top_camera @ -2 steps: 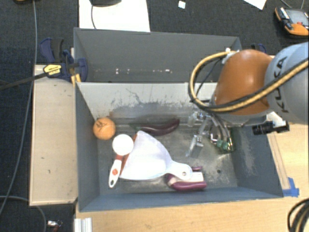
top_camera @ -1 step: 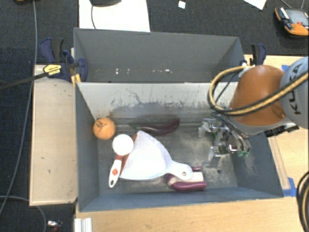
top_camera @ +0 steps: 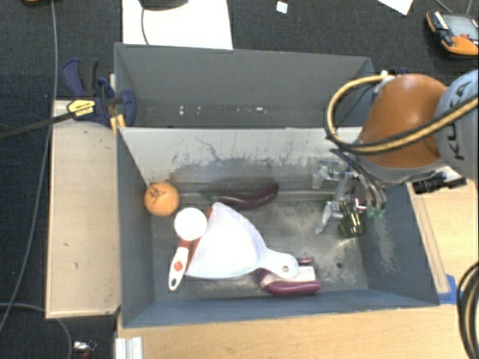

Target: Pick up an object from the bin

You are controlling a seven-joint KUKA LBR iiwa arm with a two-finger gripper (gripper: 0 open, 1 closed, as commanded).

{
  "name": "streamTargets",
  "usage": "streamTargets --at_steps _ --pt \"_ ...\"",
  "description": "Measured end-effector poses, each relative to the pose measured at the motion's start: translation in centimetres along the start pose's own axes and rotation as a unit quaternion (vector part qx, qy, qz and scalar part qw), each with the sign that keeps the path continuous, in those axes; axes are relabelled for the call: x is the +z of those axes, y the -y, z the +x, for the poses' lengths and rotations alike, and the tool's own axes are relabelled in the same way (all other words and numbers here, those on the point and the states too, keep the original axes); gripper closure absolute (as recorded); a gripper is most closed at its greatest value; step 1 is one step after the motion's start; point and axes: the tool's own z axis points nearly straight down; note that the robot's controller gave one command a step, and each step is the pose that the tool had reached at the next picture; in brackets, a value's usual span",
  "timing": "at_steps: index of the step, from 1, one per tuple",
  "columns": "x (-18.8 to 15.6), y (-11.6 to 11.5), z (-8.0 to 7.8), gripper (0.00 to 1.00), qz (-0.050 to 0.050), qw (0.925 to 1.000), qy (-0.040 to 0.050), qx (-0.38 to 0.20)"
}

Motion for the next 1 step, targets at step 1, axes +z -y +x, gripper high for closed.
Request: streamTargets --at_steps 1 --pt "5.94 -5.01 9.07 0.0 0.004 0.9991 -0.0109 0.041"
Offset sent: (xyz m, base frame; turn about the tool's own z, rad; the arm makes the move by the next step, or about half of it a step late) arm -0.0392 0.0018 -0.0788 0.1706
